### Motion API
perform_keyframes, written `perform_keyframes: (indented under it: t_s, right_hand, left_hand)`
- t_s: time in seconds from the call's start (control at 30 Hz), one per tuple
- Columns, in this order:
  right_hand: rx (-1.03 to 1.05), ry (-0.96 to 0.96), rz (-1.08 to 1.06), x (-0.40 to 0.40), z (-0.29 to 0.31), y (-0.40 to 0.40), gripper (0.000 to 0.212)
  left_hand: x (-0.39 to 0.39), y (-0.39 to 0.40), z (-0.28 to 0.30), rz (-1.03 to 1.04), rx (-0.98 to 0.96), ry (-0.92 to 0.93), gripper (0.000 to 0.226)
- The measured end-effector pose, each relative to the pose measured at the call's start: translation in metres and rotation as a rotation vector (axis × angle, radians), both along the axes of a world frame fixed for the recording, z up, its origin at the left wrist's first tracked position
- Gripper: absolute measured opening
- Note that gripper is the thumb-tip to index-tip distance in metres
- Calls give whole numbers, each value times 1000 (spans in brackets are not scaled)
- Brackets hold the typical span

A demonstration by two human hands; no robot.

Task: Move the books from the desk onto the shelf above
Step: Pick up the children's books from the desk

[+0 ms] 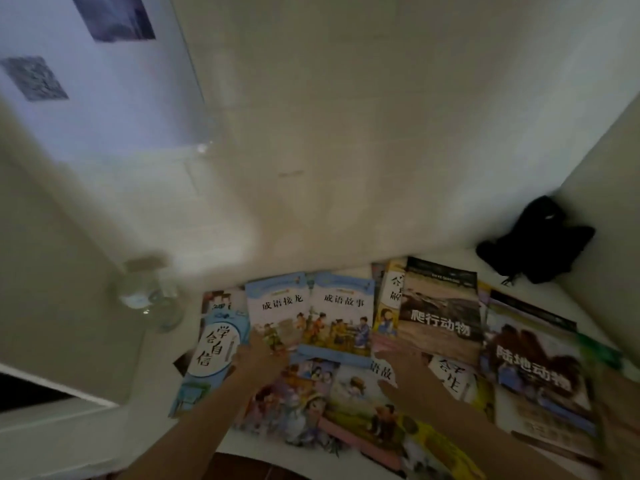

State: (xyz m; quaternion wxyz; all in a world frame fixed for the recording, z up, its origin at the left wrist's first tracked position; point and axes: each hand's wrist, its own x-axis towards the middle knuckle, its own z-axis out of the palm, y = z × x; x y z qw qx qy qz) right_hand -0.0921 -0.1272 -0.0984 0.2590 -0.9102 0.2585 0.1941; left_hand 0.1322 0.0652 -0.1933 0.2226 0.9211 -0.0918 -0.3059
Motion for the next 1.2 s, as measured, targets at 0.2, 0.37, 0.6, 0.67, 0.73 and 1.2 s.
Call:
perform_keyframes:
  t_s: [0.2, 0.37, 0.6, 0.67, 0.73, 1.2]
  right_hand:
    - [31, -33, -87, 0, -18, 8, 49]
    - [-19, -35, -311, -75, -28, -10, 48]
    - [-157, -77, -583, -163, -43, -24, 36]
    - [-182, -145, -682, -183, -50, -26, 39]
    - [-258, -136, -782, -204, -54, -25, 54]
    - [-347, -63, -940, -264, -64, -8, 73]
  left_hand:
    - [-31, -26, 82, 48, 56, -160, 73]
    - [-92, -91, 74, -339, -273, -102, 45]
    - [-192, -139, 55, -680, -137, 199, 60]
    - [-209, -146, 52, -667, -94, 140, 66]
    - [-223, -154, 54, -632, -27, 110, 74]
    - [-194, -139, 66, -406, -143, 509, 39]
